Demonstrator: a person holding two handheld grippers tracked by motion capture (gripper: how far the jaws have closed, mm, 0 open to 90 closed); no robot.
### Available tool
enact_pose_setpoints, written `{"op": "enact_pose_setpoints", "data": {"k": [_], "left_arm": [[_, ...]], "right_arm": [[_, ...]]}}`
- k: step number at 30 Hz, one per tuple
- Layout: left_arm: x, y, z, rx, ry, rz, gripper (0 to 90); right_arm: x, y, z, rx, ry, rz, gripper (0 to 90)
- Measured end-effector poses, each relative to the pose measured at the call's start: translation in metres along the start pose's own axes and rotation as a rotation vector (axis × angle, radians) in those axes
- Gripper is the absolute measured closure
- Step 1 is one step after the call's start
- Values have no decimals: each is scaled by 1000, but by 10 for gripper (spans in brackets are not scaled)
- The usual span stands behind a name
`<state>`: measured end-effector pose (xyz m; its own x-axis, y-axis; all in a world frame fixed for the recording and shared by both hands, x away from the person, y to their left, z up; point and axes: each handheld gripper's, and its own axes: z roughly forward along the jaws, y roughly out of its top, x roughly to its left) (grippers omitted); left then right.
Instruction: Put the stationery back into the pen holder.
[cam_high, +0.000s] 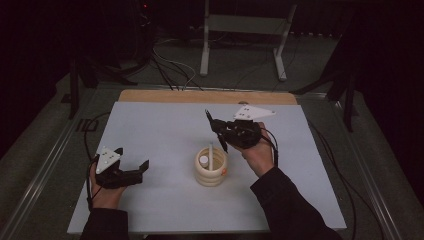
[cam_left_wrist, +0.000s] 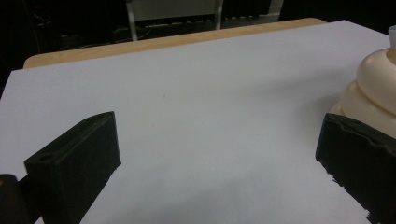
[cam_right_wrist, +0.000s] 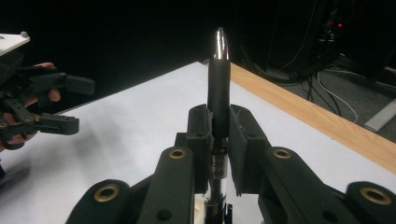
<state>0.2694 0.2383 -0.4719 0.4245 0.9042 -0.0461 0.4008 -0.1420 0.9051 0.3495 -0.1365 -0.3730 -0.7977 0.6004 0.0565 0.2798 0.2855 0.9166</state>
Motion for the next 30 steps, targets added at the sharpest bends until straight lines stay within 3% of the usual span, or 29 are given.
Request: {"op": "enact_pose_setpoints", "data": {"k": [17, 30], "left_arm": [[0, 0, 0, 1, -2, -3, 2], [0, 0, 0, 3, -4, 0, 2]], "right_arm": [[12, -12, 15, 5, 48, 25, 795], [14, -22, 20, 12, 55, 33, 794]]}}
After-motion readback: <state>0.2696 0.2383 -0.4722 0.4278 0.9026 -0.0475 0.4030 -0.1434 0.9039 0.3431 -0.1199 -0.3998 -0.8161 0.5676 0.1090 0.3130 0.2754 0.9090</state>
